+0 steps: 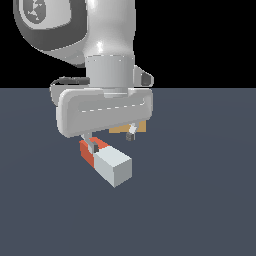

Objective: Insert the peg into the horizontal hole in a box.

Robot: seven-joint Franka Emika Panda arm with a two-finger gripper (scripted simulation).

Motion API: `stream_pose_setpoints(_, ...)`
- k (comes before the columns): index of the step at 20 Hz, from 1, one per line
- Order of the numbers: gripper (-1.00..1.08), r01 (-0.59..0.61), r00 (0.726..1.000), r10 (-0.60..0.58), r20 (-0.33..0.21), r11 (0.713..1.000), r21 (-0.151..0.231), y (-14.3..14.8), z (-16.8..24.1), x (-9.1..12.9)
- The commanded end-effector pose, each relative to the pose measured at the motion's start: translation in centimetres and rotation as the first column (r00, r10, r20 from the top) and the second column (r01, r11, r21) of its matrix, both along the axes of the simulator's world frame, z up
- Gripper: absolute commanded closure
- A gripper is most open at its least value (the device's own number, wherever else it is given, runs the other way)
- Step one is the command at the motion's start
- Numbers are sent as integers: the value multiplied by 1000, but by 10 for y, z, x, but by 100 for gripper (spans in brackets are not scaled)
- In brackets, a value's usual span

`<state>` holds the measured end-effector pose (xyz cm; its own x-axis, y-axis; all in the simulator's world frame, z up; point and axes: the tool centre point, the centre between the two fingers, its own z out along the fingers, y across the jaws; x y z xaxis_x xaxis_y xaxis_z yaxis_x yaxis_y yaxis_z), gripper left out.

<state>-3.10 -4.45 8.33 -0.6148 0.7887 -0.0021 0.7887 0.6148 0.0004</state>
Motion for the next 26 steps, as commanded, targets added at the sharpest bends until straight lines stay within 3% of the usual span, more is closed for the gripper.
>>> stream_pose_setpoints(1,-92,-32,999,32,0,999,1,-1,-4,-1)
stream_pose_setpoints(13,-92,-62,998,62,-2,998,2,-3,-11,-2)
stream_pose_setpoints(26,-92,-65,998,65,-2,998,1,-3,-58,-2)
